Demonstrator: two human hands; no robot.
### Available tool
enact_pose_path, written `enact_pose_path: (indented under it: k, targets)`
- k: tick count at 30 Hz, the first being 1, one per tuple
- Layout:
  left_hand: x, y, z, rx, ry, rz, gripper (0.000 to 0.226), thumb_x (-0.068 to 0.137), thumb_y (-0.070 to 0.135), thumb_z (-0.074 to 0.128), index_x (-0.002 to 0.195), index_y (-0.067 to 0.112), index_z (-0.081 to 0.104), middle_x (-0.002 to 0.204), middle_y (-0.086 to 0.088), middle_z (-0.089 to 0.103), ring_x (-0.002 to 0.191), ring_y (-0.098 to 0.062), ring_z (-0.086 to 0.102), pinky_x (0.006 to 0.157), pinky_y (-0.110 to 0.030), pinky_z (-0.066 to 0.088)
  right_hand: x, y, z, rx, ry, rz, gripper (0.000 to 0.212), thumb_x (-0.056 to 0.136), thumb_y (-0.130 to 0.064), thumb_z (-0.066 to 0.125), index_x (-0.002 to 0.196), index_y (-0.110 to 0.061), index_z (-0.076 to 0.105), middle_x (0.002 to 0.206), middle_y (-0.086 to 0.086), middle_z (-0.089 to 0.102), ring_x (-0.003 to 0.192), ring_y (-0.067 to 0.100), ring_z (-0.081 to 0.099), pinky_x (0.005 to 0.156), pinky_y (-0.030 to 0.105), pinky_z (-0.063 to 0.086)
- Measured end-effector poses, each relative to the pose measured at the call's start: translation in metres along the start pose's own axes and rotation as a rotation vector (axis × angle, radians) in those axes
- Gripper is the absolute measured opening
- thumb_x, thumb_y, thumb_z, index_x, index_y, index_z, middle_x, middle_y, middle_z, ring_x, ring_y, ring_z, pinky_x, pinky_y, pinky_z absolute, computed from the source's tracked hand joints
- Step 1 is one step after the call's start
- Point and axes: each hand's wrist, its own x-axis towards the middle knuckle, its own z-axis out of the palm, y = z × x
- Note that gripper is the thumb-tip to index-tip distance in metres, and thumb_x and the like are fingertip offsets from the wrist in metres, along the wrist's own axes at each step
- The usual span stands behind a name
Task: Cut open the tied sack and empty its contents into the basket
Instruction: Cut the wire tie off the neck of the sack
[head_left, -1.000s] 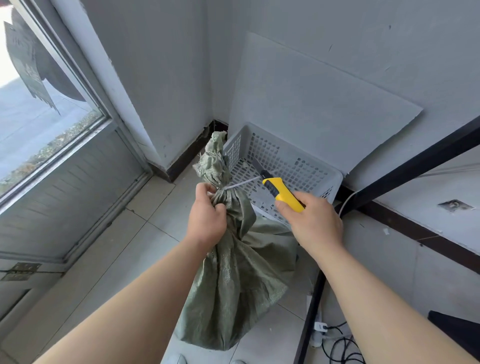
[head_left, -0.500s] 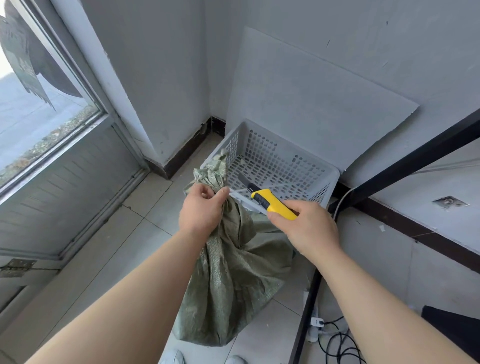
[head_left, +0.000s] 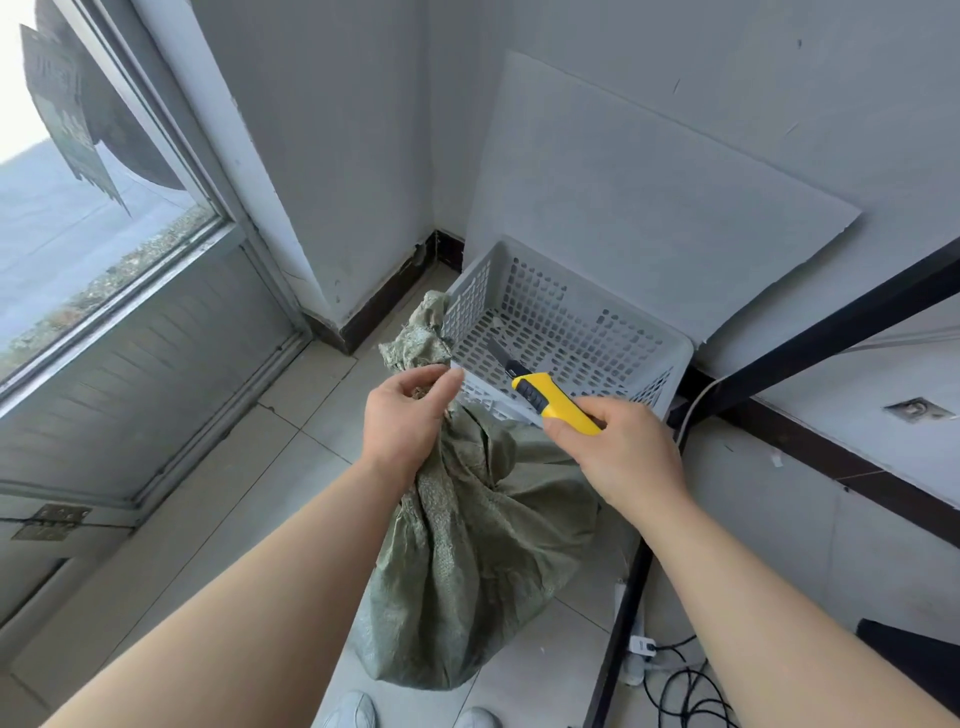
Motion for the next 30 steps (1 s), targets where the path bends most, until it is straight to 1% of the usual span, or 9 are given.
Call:
enact_pose_path:
  k: [3,6,9,13,19,21,24,28,30]
  targets:
    - [0.001,0.0,-0.002,-0.058,0.015,-0.028,0.011,0.076,0.018,0.08,0.079,0.026,0.073,0.096,0.0,0.073,0.074,-0.013,0.066,0.079,-0.033,0.058,-0.001,-0.003,0.004,-0.002,-0.034,-0.007,0.035,0.077,-0.051,0.062,0.068,-0.017,0.064,0.052,0.001,0.05,0.053,0.021,0.048,0.05,0.029,0.031]
    - [0.003,-0.002,-0.006,-0.084,-0.059,-0.049,0.034,0.081,0.002,0.069,0.102,0.028,0.071,0.115,-0.002,0.069,0.087,-0.02,0.071,0.083,-0.039,0.059,-0.002,-0.003,0.006,-0.003,-0.042,-0.012,0.034,0.077,-0.051,0.062,0.072,-0.017,0.067,0.056,0.004,0.054,0.055,0.022,0.051,0.051,0.029,0.032]
    - [0.002,-0.004,-0.013,-0.048,-0.145,-0.023,0.051,0.079,0.01,0.068,0.121,0.039,0.063,0.132,0.001,0.061,0.107,-0.024,0.067,0.089,-0.044,0.057,-0.002,-0.003,0.007,0.005,-0.051,-0.021,0.033,0.077,-0.051,0.062,0.074,-0.018,0.067,0.055,0.002,0.051,0.053,0.019,0.046,0.051,0.029,0.031]
    - [-0.001,-0.005,-0.018,0.031,-0.177,-0.015,0.063,0.087,0.007,0.064,0.14,0.034,0.045,0.136,0.002,0.055,0.098,-0.026,0.07,0.085,-0.044,0.059,-0.003,-0.004,0.006,-0.007,-0.066,-0.046,0.031,0.075,-0.052,0.065,0.081,-0.021,0.07,0.063,0.002,0.062,0.061,0.02,0.056,0.054,0.031,0.04]
    - [0.002,-0.008,-0.021,0.056,-0.188,-0.062,0.078,0.08,0.0,0.071,0.146,0.025,0.038,0.131,-0.001,0.06,0.089,-0.02,0.071,0.083,-0.038,0.059,-0.006,-0.011,0.001,-0.198,-0.122,-0.128,0.026,0.073,-0.052,0.064,0.088,-0.032,0.072,0.076,-0.007,0.07,0.074,0.015,0.061,0.064,0.031,0.046]
    - [0.003,-0.007,-0.021,0.112,-0.186,-0.047,0.078,0.079,0.001,0.072,0.146,0.023,0.039,0.139,-0.002,0.054,0.105,-0.021,0.067,0.092,-0.038,0.055,-0.006,-0.012,0.0,-0.258,-0.125,-0.139,0.028,0.072,-0.053,0.064,0.096,-0.04,0.07,0.085,-0.012,0.071,0.084,0.016,0.061,0.069,0.03,0.045]
    - [0.003,-0.006,-0.02,0.254,-0.162,0.011,0.074,0.079,0.003,0.072,0.145,0.018,0.041,0.144,-0.003,0.048,0.129,-0.016,0.049,0.1,-0.023,0.04,-0.004,-0.012,-0.002,-0.33,-0.134,-0.174,0.026,0.073,-0.051,0.062,0.096,-0.041,0.069,0.086,-0.012,0.069,0.087,0.018,0.061,0.069,0.03,0.043]
    - [0.004,-0.004,-0.021,0.351,-0.141,0.041,0.071,0.08,0.006,0.072,0.144,0.019,0.042,0.144,-0.005,0.05,0.108,-0.013,0.056,0.086,-0.023,0.043,-0.002,-0.014,-0.004,-0.388,-0.14,-0.209,0.028,0.075,-0.051,0.06,0.101,-0.043,0.067,0.085,-0.012,0.066,0.087,0.018,0.059,0.067,0.03,0.038]
    - [0.005,-0.005,-0.02,0.386,-0.151,0.049,0.071,0.08,0.007,0.072,0.144,0.019,0.043,0.143,-0.005,0.051,0.11,-0.014,0.056,0.086,-0.022,0.041,-0.001,-0.013,-0.003,-0.409,-0.131,-0.22,0.031,0.076,-0.052,0.059,0.105,-0.043,0.066,0.088,-0.012,0.065,0.09,0.018,0.059,0.067,0.029,0.036]
